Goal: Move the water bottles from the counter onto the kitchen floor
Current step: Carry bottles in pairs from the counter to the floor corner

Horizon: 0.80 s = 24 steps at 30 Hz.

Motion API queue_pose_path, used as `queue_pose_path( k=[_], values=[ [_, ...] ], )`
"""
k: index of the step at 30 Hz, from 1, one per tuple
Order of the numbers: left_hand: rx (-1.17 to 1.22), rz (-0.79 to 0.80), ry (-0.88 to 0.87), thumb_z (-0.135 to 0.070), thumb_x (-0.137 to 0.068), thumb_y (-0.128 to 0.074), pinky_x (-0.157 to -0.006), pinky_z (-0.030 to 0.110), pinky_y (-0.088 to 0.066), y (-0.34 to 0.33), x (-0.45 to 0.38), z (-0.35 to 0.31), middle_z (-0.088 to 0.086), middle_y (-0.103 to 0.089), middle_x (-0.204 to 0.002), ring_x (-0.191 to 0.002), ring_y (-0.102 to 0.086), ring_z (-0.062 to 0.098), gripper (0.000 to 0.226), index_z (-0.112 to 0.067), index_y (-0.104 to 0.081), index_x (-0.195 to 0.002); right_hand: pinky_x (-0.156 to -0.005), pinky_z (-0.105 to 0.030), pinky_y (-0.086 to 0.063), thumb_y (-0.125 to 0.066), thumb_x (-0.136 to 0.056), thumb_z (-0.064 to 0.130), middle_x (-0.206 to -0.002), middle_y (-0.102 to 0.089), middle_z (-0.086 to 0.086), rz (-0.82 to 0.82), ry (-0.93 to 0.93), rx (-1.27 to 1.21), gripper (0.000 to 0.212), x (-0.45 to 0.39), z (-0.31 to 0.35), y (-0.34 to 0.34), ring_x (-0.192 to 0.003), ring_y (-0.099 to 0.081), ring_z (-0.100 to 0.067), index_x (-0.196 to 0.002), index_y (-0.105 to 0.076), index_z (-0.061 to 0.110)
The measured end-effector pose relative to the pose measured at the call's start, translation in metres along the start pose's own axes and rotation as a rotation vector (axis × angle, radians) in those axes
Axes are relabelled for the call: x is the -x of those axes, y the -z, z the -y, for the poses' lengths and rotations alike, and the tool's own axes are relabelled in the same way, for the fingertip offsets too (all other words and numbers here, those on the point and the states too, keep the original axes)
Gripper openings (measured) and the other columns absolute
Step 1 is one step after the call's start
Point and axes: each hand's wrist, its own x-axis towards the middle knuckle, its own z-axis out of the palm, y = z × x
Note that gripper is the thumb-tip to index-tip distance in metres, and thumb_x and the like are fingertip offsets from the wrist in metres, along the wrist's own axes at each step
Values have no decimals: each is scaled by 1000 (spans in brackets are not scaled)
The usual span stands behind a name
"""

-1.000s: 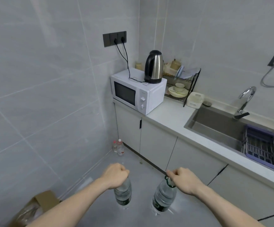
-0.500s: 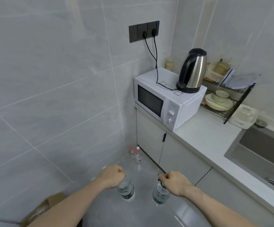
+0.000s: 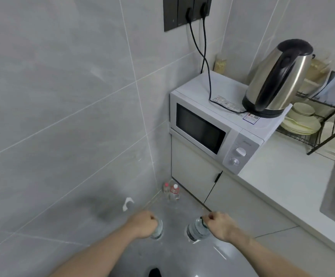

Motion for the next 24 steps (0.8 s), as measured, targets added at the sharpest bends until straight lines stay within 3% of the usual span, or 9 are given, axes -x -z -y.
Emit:
queue_pose_path(
  k=[2, 5, 9, 12, 13, 16, 18, 22, 24],
  values=[
    [10, 38, 15, -24, -79, -46, -63, 25, -34, 3, -23, 7, 12, -72, -99, -97, -67, 29, 14, -16, -57, -76, -66, -31, -40, -39, -101, 46, -81, -58, -2, 40, -37, -21, 47, -23, 5, -6, -80, -53, -26, -61, -45, 21],
    [21, 75, 54, -26, -79, -45, -69, 27, -41, 6, -61, 16, 9, -72, -98, -100, -67, 28, 25, -11, -63, -89, -85, -33, -47, -40, -97, 51, -104, -69, -7, 74, -64, -55, 46, -63, 9, -16, -92, -63, -27, -65, -53, 20],
    [41, 91, 107, -33, -83, -45, -76, 28, -43, 2, -115, 32, -2, -65, -92, -93, -62, 21, 15, -23, -55, -79, -75, -29, -39, -39, -102, 48, -79, -55, -4, 89, -44, -29, 47, -110, 19, -22, -86, -57, -27, -64, -51, 22],
    [63, 87, 157, -38, -75, -41, -68, 28, -40, -9, -161, 51, -2, -61, -77, -93, -67, 25, 21, -20, -51, -68, -89, -31, -48, -33, -102, 48, -106, -67, -10, 118, -59, -37, 48, -150, 22, -35, -113, -64, -29, -97, -71, 18],
    [63, 78, 166, -37, -73, -40, -64, 30, -42, -13, -176, 55, 0, -60, -72, -89, -68, 25, 22, -18, -50, -66, -90, -30, -48, -33, -103, 46, -116, -70, -12, 120, -72, -57, 48, -164, 23, -40, -119, -62, -27, -96, -71, 19],
    [97, 76, 168, -30, -73, -41, -49, 23, -40, -31, -215, 66, -5, -52, -58, -52, -56, 11, 19, -18, -45, -60, -76, -27, -43, -35, -103, 43, -98, -67, -8, 117, -99, -62, 46, -201, 19, -58, -93, -62, -24, -65, -53, 25],
    [150, 55, 169, -22, -81, -43, -41, 20, -36, -42, -241, 72, -6, -46, -57, -42, -45, 7, 21, -19, -46, -60, -77, -33, -46, -36, -101, 40, -90, -64, -7, 115, -127, -80, 44, -232, 16, -76, -88, -62, -26, -60, -45, 24],
    [69, 80, 172, -14, -86, -42, -47, 20, -35, -72, -296, 92, -5, -52, -69, -57, -50, 10, 17, -16, -58, -79, -58, -29, -38, -37, -98, 36, -76, -60, -4, 118, -180, -147, 43, -288, 7, -114, -70, -52, -22, -58, -42, 20],
    [32, 91, 159, -15, -85, -43, -60, 23, -43, -84, -324, 104, 2, -66, -88, -76, -61, 18, 26, -12, -65, -99, -52, -26, -30, -37, -97, 32, -72, -53, -1, 116, -198, -187, 40, -312, 5, -132, -65, -46, -20, -58, -39, 20]
  ],
)
